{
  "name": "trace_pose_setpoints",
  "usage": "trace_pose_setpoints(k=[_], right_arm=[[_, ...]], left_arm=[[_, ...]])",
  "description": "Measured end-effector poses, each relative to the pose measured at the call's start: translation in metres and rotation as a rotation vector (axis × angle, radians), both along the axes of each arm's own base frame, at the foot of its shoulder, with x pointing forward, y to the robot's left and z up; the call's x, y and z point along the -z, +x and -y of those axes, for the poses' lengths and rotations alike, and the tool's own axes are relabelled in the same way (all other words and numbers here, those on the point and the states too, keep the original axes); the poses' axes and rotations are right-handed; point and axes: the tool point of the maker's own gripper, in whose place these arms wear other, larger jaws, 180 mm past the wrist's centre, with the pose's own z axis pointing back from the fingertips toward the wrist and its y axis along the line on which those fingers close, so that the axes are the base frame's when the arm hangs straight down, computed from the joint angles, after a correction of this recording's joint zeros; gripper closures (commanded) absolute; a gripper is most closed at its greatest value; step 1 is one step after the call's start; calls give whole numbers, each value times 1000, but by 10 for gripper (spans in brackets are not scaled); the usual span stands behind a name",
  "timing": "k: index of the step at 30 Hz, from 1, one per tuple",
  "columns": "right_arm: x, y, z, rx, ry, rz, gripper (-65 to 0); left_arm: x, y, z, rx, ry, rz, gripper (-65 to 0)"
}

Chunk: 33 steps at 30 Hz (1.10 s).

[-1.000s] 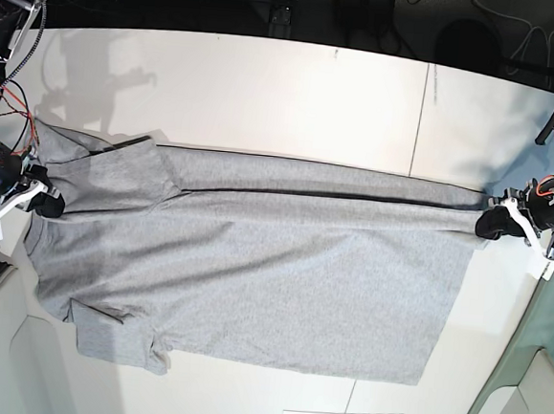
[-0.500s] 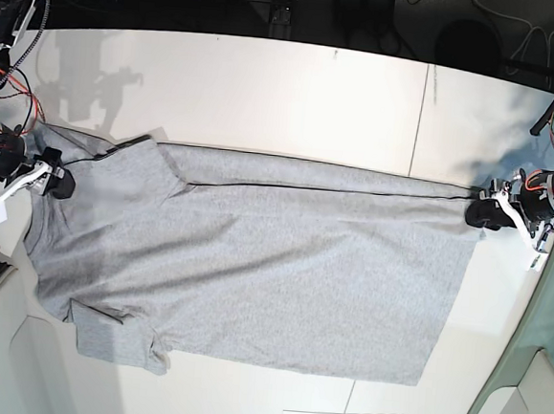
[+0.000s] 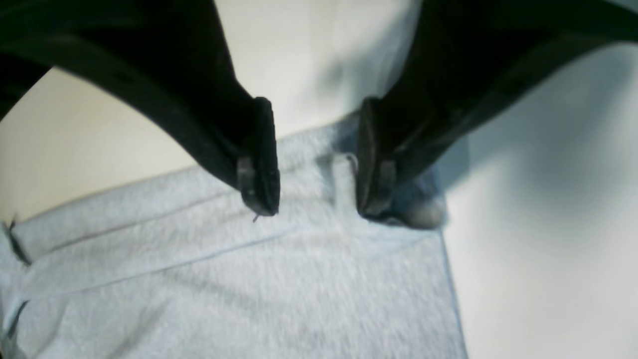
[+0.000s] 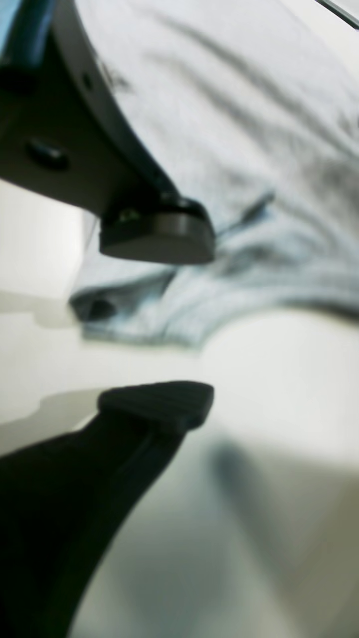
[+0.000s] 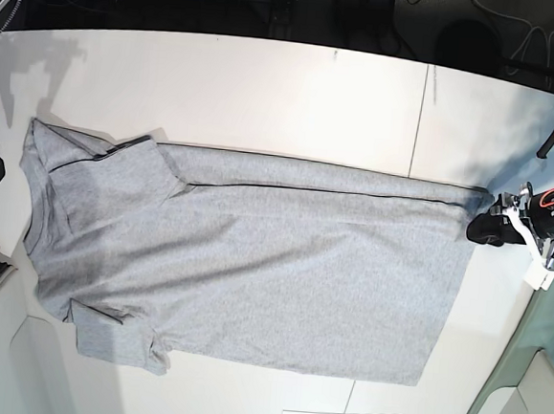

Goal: Layout the t-shirt on the table in an organized manner, then fold the t-shirt properly
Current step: 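Lay the folded shoulder edge down and adjust grips with both grippers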

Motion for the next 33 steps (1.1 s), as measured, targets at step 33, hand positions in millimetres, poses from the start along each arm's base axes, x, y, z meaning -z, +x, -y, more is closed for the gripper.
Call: trace_pose_setpoints(k=[33], right_arm=[[66, -10, -99, -37, 290, -5, -443]], left_arm=[[8, -19, -1, -117, -131, -7, -364]])
